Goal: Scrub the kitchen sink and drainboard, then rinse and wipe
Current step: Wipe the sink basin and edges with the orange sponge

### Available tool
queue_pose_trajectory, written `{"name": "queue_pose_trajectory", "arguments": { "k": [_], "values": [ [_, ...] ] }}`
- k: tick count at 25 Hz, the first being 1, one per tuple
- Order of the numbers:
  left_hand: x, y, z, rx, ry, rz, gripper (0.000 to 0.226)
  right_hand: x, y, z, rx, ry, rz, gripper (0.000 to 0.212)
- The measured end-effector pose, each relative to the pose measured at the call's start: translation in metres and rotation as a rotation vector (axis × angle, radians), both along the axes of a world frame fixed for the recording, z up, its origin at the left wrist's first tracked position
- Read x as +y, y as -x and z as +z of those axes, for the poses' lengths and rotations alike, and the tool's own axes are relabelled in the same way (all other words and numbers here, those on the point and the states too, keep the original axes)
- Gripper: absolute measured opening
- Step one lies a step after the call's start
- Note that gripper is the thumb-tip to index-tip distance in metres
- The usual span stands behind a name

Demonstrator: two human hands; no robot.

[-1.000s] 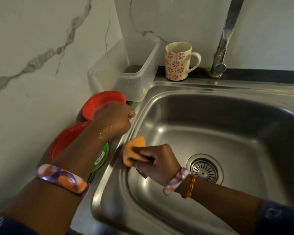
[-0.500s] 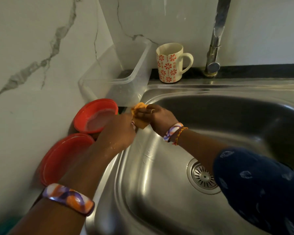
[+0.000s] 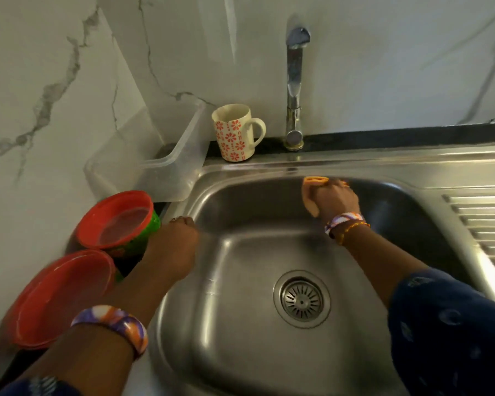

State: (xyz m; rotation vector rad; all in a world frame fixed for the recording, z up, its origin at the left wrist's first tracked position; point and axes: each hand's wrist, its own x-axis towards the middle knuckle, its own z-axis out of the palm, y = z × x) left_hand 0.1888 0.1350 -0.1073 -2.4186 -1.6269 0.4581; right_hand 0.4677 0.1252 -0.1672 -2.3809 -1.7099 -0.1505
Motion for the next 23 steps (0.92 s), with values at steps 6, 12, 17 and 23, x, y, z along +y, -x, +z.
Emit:
{"name": "queue_pose_trajectory", "arguments": {
  "k": [6, 12, 17, 23],
  "values": [
    [0.001, -0.015, 0.005, 0.082, -0.082, -0.037, 0.024, -0.038, -0.052, -0.027, 0.365, -0.225, -0.500, 0.025],
    [0.002, -0.011, -0.001, 0.094, -0.112, -0.094, 0.029, 0.015, 0.005, -0.067, 1.170, -0.951, -0.714, 0.023],
    [0.006, -0.012, -0.013, 0.129, -0.152, -0.099, 0.034, 0.035, 0.044, -0.076, 1.172, -0.899, -0.625, 0.020],
    [0.005, -0.012, -0.015, 0.054, -0.139, -0.061, 0.034, 0.078, 0.126, -0.107, 1.199, -0.420, -0.327, 0.024]
  ]
}}
